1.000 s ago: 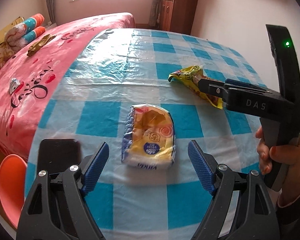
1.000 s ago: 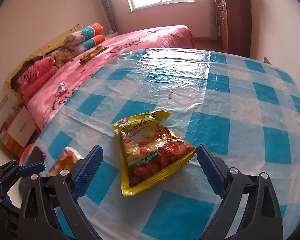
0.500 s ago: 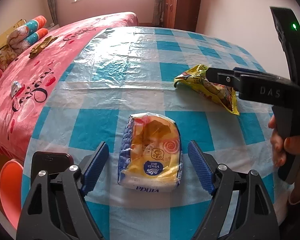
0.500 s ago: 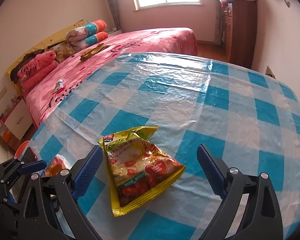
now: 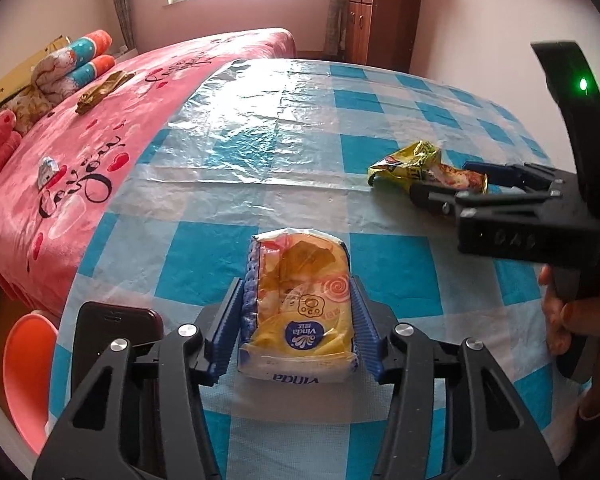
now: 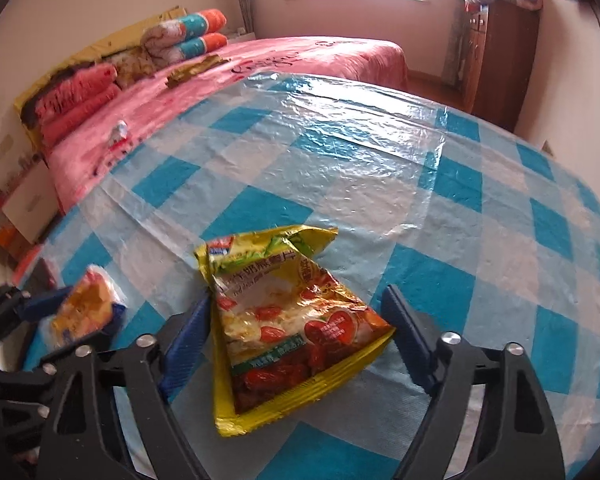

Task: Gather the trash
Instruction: 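Grasp the yellow bread bag with the left gripper while the right grasps the yellow-red chip bag, then lift the bread bag with the left gripper while the right lifts the chip bag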

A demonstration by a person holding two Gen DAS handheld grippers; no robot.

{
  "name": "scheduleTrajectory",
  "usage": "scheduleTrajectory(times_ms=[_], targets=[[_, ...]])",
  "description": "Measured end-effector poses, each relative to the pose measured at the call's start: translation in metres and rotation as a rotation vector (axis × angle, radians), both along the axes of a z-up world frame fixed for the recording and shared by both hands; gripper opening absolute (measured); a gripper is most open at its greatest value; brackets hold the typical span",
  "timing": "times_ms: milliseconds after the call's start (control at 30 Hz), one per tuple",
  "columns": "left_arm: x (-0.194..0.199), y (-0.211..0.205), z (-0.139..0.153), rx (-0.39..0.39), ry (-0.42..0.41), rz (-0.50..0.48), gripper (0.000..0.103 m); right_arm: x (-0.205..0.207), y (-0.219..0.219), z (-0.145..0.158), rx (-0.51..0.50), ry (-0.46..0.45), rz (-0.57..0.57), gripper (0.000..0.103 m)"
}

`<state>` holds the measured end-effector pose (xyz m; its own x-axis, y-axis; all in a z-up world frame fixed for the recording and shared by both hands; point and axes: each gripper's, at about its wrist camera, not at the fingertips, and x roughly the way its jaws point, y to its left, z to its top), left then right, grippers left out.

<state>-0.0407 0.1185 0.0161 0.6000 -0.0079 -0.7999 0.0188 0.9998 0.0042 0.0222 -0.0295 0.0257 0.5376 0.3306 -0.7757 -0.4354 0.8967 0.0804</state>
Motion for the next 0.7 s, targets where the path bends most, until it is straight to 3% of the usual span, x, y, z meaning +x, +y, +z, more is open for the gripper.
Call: scheduleTrajectory(times_ms=[400,500,700], targets=[[-0.005,0.013,0.004,-0.092,-0.013,0.003,0.044,-0.014,0.003,0.005,-0.024,-0.047,0.019,0.059],[-0.007,0.015,0.005,-0.112,-0.014,-0.004,0.042,-0.018,0.000,0.008,-0.002,-0.056,0.008,0.045],[-0.015,0.018,0.008,-0.143,-0.021,-0.021,0.038,-0.027,0.000,0.011,-0.002,-0.072,-0.011,0.039]])
